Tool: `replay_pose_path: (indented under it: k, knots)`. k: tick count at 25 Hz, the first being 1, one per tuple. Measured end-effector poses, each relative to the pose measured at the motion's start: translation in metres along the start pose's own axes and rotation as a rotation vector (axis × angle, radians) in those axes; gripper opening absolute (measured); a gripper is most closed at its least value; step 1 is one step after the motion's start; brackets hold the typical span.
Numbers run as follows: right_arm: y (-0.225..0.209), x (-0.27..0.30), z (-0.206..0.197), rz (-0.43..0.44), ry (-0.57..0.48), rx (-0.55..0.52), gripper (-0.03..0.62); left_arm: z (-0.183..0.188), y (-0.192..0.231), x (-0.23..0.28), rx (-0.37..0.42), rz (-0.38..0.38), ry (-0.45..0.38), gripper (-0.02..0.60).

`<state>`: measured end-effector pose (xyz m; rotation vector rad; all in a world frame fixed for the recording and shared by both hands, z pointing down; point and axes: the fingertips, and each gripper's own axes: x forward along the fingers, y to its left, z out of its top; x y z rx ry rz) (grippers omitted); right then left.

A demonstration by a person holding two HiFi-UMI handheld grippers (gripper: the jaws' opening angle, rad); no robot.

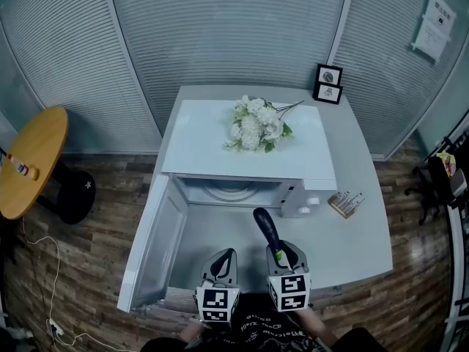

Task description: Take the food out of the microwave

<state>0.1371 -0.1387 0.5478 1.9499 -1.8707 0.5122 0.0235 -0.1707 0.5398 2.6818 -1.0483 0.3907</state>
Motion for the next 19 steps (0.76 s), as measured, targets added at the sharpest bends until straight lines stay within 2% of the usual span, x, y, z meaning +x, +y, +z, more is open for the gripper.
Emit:
replay_pose_path:
  k: [19]
  knots:
    - [0.0077, 0.0003, 0.0002, 0.029, -0.006, -0.024, 0.127, 0.0029, 0.0005, -0.0036, 0.015, 0.016, -0.016, 0.008]
